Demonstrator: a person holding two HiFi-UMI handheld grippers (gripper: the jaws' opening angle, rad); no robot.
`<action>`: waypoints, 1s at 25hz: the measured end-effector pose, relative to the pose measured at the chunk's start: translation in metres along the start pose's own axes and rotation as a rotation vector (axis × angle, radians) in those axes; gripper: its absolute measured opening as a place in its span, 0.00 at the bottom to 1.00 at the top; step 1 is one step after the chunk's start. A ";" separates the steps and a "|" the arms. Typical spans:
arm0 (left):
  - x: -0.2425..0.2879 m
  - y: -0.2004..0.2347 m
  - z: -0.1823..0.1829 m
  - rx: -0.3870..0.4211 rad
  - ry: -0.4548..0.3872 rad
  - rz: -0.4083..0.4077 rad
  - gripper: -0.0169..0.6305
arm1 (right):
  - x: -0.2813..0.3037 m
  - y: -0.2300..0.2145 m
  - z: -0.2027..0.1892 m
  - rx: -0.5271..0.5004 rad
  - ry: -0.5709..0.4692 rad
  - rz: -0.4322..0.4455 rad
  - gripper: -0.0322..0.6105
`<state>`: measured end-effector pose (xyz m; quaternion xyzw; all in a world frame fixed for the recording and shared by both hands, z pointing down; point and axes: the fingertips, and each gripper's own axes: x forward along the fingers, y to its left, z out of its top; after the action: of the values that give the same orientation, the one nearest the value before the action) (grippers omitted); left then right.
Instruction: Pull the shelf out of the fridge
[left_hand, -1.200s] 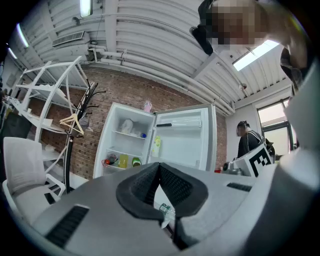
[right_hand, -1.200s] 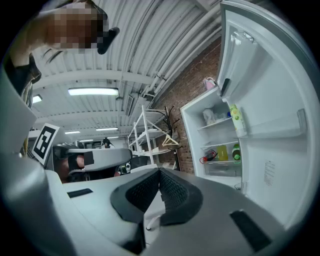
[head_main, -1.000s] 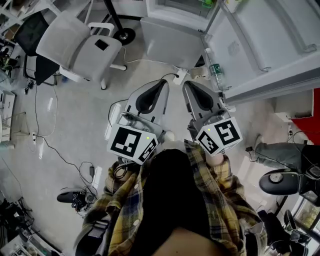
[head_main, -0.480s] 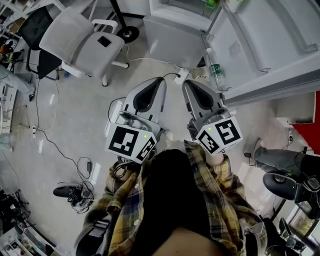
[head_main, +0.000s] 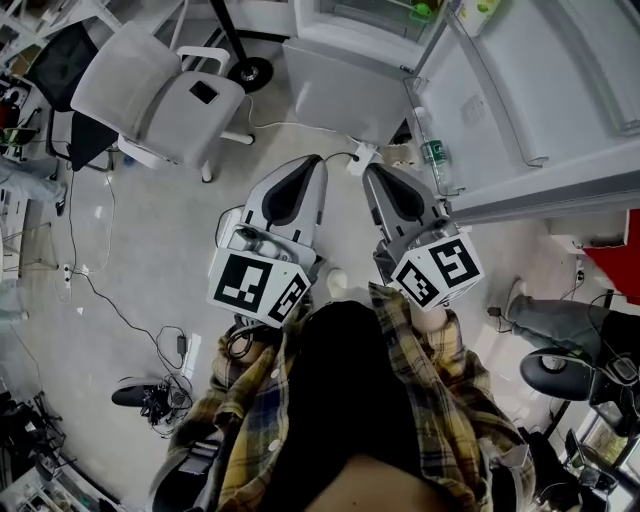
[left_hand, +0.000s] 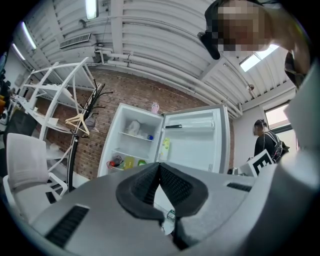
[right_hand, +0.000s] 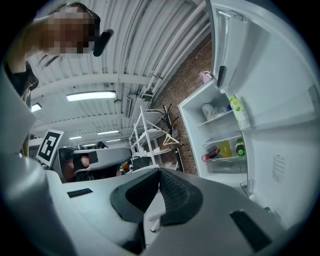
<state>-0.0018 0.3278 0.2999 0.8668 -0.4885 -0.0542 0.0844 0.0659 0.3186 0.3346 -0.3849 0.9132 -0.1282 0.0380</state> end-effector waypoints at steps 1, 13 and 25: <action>0.004 0.006 0.002 -0.002 -0.002 -0.004 0.03 | 0.007 -0.001 0.001 0.000 0.000 -0.004 0.08; 0.051 0.105 0.039 0.003 -0.013 -0.064 0.03 | 0.120 -0.010 0.018 -0.002 -0.013 -0.033 0.08; 0.067 0.193 0.052 -0.003 0.025 -0.114 0.03 | 0.196 -0.020 0.015 0.028 -0.018 -0.137 0.08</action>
<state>-0.1379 0.1670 0.2868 0.8937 -0.4371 -0.0490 0.0886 -0.0549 0.1622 0.3315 -0.4471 0.8825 -0.1396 0.0428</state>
